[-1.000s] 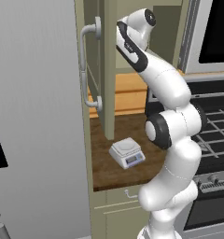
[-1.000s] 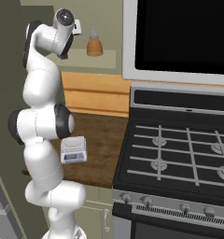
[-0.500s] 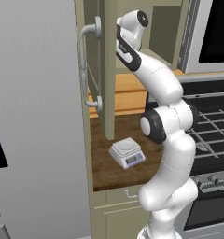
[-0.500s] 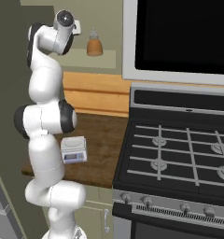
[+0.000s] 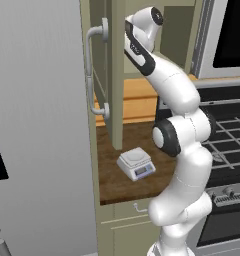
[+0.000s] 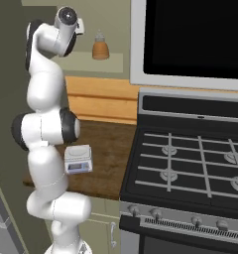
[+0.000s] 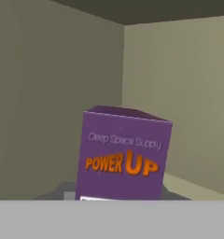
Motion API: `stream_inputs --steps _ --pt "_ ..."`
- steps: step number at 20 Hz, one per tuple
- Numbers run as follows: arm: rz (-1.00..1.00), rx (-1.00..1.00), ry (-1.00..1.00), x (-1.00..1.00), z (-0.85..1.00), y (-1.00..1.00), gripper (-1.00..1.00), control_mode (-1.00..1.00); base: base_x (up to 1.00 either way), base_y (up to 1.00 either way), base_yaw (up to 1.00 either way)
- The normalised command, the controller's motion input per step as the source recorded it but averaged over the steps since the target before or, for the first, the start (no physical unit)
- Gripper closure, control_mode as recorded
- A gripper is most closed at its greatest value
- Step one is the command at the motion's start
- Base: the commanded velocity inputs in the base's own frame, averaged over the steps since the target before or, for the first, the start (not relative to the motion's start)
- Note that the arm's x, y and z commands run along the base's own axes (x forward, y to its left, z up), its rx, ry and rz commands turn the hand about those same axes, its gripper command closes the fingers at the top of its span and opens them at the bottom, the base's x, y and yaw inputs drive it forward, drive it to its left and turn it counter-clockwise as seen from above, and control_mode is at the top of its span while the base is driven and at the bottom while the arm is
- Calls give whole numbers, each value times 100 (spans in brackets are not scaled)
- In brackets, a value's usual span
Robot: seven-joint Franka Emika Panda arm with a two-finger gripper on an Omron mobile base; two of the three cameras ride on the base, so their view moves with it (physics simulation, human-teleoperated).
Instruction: Pick the cereal and place it on the digital scale for weighing, and close the cabinet.
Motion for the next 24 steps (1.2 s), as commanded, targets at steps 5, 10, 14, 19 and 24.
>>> stream_inputs --steps 5,10,14,19,24 --pt "1 0 -22 -80 5 0 100 -100 0 0 0" --pt "5 -2 -23 -100 0 0 100 -100 0 0 0" --pt "2 0 -23 -100 0 -3 100 -100 0 0 0" --pt "0 2 -18 -100 0 -37 100 -100 0 0 0" --pt "0 9 -6 -100 0 -72 100 -100 0 0 0"
